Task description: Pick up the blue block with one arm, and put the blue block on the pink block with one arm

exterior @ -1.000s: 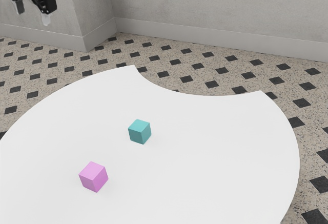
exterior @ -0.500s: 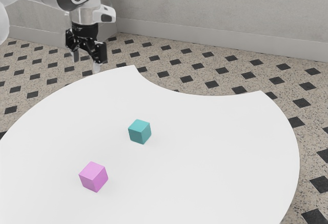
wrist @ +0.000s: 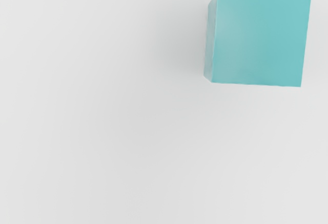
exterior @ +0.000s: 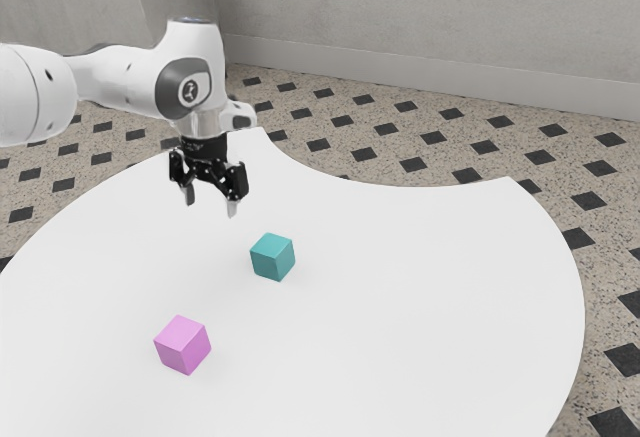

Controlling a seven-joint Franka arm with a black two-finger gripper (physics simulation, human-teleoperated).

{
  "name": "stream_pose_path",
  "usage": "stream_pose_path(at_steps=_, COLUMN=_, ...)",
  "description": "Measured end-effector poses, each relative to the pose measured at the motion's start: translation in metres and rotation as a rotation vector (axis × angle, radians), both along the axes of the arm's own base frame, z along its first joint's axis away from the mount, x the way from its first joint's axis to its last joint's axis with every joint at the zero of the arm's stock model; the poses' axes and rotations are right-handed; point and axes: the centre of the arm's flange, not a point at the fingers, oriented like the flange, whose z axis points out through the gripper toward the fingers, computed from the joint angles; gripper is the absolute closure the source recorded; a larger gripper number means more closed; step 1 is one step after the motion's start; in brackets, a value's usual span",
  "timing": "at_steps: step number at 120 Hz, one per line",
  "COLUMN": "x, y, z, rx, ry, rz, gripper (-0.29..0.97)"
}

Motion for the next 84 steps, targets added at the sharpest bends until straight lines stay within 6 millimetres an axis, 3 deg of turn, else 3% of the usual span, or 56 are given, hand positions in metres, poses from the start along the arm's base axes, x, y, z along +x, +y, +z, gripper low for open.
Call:
stream_pose_path(at_steps=16, x=0.000, y=-0.002, z=-0.032, rx=-0.021, ry=0.003, rz=0.047, gripper=0.00)
stream_pose_path(at_steps=37, x=0.017, y=-0.006, z=-0.067, rx=-0.017, ry=-0.001, rz=0.075, gripper=0.00)
stream_pose_path(at_steps=57, x=0.033, y=-0.014, z=-0.083, rx=-0.015, ry=-0.017, rz=0.081, gripper=0.00)
stream_pose_path(at_steps=84, x=0.047, y=-0.027, z=-0.088, rx=-0.019, ry=-0.040, rz=0.086, gripper=0.00)
